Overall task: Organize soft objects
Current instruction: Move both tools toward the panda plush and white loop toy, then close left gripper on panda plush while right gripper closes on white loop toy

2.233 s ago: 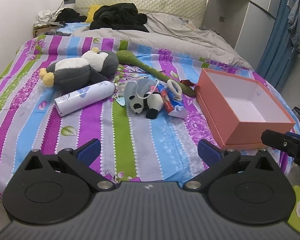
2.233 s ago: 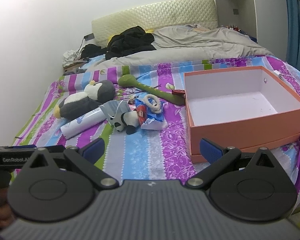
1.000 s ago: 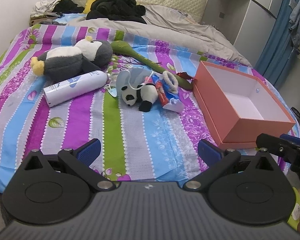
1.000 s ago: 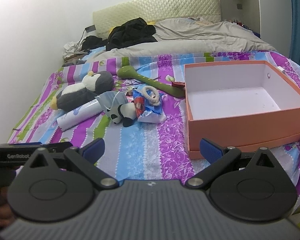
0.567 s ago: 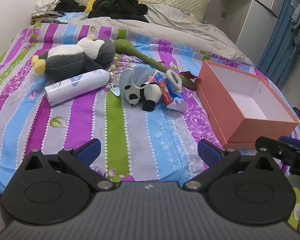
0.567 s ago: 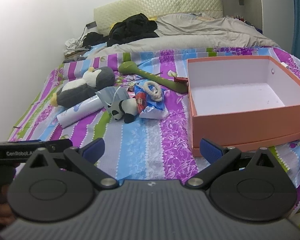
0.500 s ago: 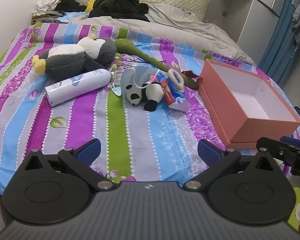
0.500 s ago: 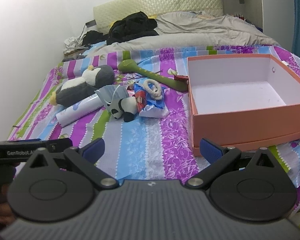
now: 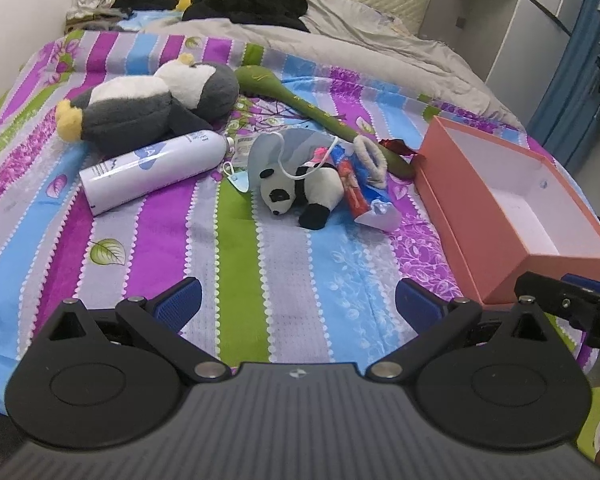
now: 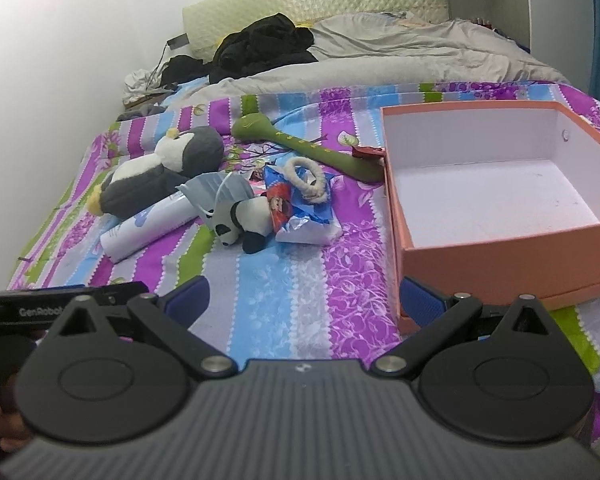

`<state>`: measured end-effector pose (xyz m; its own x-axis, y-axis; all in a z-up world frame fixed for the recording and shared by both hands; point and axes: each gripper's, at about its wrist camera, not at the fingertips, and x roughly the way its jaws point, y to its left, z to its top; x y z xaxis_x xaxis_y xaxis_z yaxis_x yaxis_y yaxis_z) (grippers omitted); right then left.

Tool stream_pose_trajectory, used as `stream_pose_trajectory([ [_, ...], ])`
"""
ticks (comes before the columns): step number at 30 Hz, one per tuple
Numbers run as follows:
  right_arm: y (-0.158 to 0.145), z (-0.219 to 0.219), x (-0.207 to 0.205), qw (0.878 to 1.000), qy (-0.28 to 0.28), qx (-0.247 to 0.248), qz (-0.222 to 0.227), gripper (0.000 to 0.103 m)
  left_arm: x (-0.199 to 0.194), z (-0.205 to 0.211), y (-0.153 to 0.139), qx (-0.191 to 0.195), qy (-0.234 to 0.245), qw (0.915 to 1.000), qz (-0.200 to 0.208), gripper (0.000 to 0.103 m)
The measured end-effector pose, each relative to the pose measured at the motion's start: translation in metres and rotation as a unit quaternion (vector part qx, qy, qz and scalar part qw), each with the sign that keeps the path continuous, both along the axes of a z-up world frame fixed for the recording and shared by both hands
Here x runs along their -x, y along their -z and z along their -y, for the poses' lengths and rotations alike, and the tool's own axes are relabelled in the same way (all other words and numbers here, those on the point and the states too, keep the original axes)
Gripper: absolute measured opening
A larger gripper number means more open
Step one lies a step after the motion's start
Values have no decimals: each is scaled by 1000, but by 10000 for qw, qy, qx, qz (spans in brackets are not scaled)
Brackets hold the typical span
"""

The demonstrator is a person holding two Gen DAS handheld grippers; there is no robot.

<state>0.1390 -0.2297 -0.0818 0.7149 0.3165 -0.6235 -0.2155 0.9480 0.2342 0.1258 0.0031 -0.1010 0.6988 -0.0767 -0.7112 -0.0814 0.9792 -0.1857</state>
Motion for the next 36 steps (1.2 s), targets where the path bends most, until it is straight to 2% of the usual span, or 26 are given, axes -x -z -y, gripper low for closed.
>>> stream_pose_trajectory([
  [12, 4, -19, -39, 9999, -89, -77, 36, 103, -45, -21, 26, 378, -102, 9990, -237, 103],
  [17, 6, -30, -57, 9996, -218, -138, 93, 103, -60, -26, 35, 279, -105, 9993, -209, 103],
  [23, 11, -42, -81, 9991, -297, -182, 236, 102, -86, -40, 52, 369, -185, 9989, -213, 103],
  [27, 19, -49, -104, 9993, -268, -209, 169, 94, -101, -46, 64, 555, -208, 9980, -201, 103],
  [29, 25, -54, -116, 9996, -224, -124, 143, 73, -110, -46, 70, 606, -170, 9978, -200, 99],
  [36, 47, -54, -158, 9999, 72, -7, 99, 66, -146, -36, 95, 683, 92, 9975, -157, 80],
])
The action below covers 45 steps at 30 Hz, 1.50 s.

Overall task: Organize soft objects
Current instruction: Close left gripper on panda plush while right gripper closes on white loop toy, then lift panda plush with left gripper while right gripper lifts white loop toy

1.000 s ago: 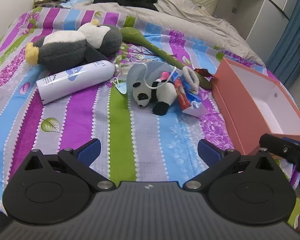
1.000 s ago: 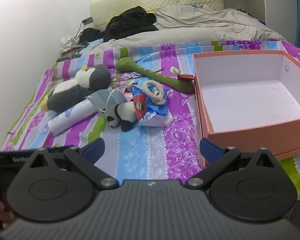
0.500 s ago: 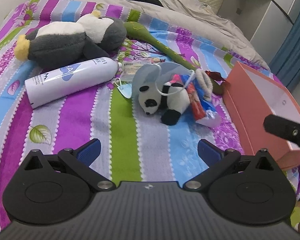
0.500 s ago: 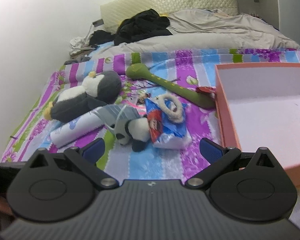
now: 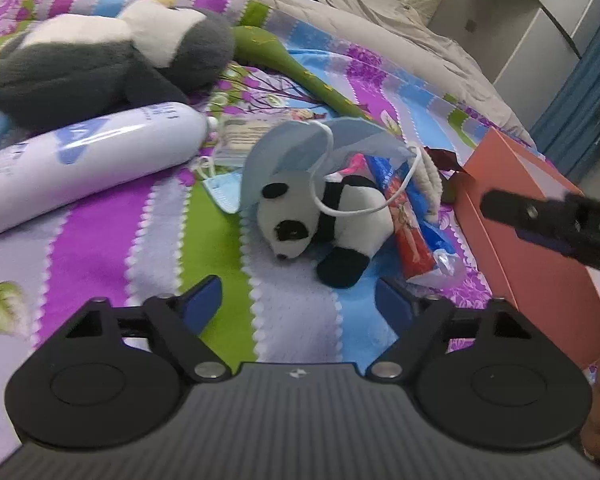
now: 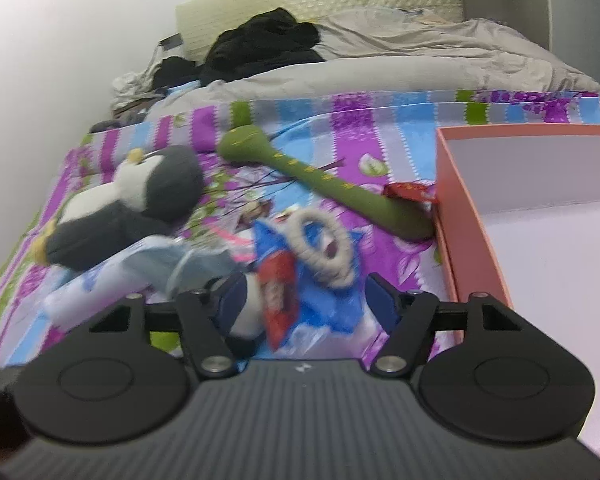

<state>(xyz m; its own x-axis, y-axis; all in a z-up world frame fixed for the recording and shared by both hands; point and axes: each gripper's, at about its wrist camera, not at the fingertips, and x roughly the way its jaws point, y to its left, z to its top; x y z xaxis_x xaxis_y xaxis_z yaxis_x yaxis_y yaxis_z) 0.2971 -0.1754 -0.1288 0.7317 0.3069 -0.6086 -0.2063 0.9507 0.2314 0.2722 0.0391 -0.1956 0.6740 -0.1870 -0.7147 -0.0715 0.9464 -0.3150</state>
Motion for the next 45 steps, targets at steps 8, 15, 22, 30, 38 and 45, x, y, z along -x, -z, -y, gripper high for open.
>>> stream_pose_trajectory([
  [8, 29, 5, -51, 9993, 76, -278, -218, 56, -26, 21, 22, 181, 246, 9995, 47, 71],
  [15, 56, 0, -76, 9972, -102, -428, -599, 55, -45, 30, 34, 397, 239, 9989, 11, 62],
  [22, 74, -1, -81, 9939, -150, -659, -873, 29, -50, 39, 34, 88, 256, 9996, 43, 38],
  [30, 60, 10, -68, 9955, 19, -600, -736, 23, -31, 34, 20, 253, 141, 9996, 32, 32],
  [38, 31, 16, -34, 9984, -11, -387, -404, 22, 12, 31, -1, 346, 103, 9993, 104, 31],
  [45, 15, 15, 3, 9992, -104, -261, -267, 22, 50, 25, -13, 330, 124, 9993, 136, 30],
])
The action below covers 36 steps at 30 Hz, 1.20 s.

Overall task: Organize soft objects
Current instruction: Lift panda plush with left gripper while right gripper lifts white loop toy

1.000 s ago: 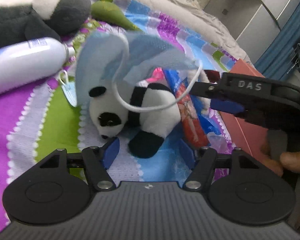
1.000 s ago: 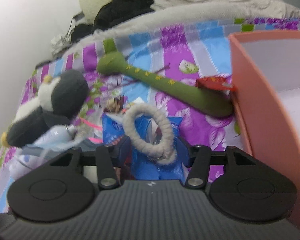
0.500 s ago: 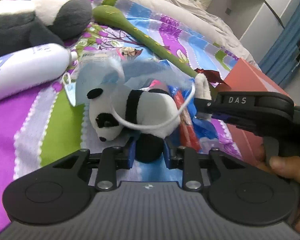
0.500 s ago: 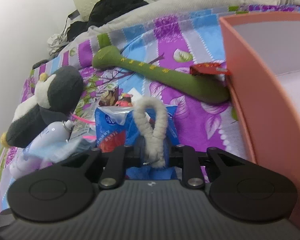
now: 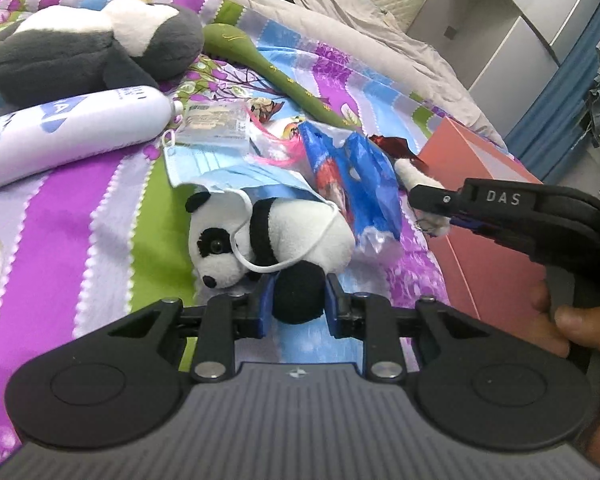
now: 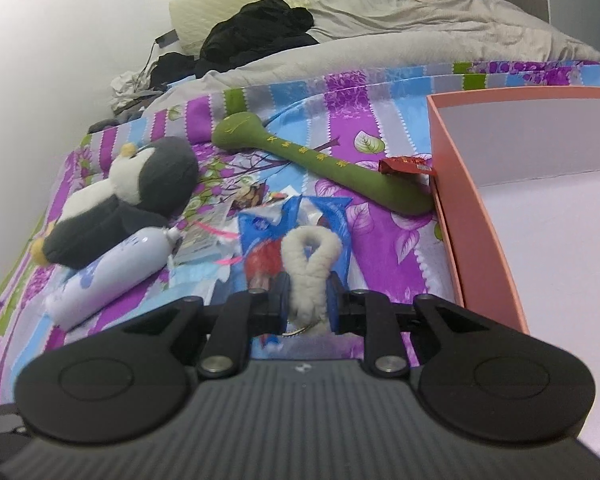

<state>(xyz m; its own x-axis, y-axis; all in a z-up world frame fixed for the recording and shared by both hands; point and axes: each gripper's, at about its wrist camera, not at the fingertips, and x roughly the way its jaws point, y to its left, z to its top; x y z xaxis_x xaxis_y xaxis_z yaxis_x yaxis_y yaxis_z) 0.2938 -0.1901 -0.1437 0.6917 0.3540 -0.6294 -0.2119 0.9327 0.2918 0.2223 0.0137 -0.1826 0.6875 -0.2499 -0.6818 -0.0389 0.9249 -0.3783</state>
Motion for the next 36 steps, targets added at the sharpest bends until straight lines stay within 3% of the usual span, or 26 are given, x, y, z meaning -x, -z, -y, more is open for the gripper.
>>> stream_pose_trajectory([
  [13, -3, -4, 60, 9995, -226, 230, 13, 22, 59, -26, 0, -65, 24, 9999, -150, 30],
  [21, 10, -8, 83, 9982, -434, 383, -176, 22, 79, -41, 1, -260, 15, 9993, -272, 31],
  [27, 32, -13, 98, 9952, -581, 642, -453, 22, 85, -47, 13, 34, -36, 9993, -379, 33],
  [30, 44, -15, 102, 9933, -610, 749, -635, 22, 86, -47, 17, 167, -96, 9991, -375, 43],
  [33, 51, -17, 105, 9920, -674, 761, -746, 22, 88, -53, 20, 478, -227, 9979, -387, 63],
  [36, 52, -21, 105, 9912, -719, 854, -719, 22, 92, -58, 22, 747, -493, 9953, -376, 68],
])
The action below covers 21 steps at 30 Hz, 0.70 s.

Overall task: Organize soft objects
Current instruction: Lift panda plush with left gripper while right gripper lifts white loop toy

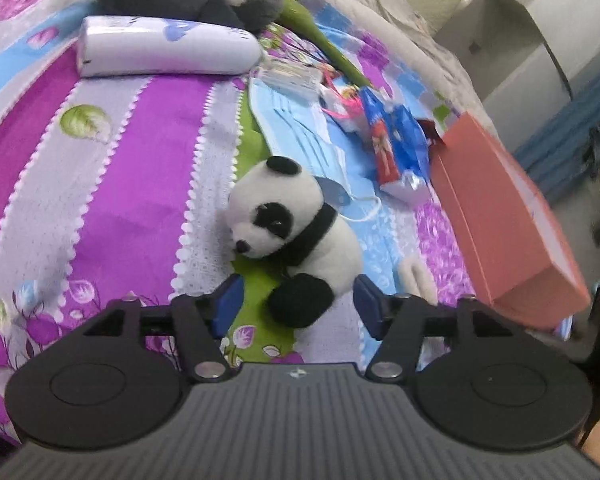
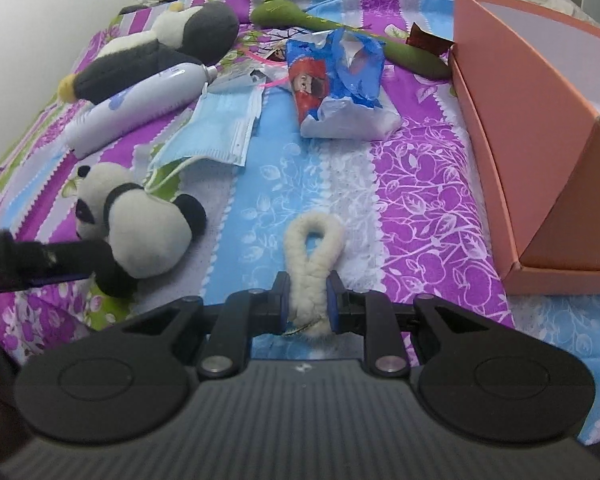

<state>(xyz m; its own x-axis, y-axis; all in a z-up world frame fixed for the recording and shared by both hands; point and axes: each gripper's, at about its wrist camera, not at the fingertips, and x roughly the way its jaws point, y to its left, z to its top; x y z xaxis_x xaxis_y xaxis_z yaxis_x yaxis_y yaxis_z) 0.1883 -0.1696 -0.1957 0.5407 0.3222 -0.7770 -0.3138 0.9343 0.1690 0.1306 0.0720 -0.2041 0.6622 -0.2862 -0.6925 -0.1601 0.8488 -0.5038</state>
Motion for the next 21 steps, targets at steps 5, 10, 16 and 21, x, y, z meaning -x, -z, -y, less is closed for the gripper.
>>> stream_pose_trajectory([
  [5, 0, 0, 1, 10000, 15, -34, -1, 22, -5, 4, 2, 418, -194, 9989, 59, 69],
  [10, 0, 2, 1, 10000, 51, -78, -7, 22, -17, 23, -1, 23, -173, 9996, 207, 69],
  [16, -3, 5, -2, 9998, 114, -146, -44, 23, -28, 35, 8, -407, -189, 9985, 299, 69],
  [21, -1, 4, 1, 9998, 78, -167, -65, 23, -34, 34, 10, -445, -221, 9985, 246, 55],
])
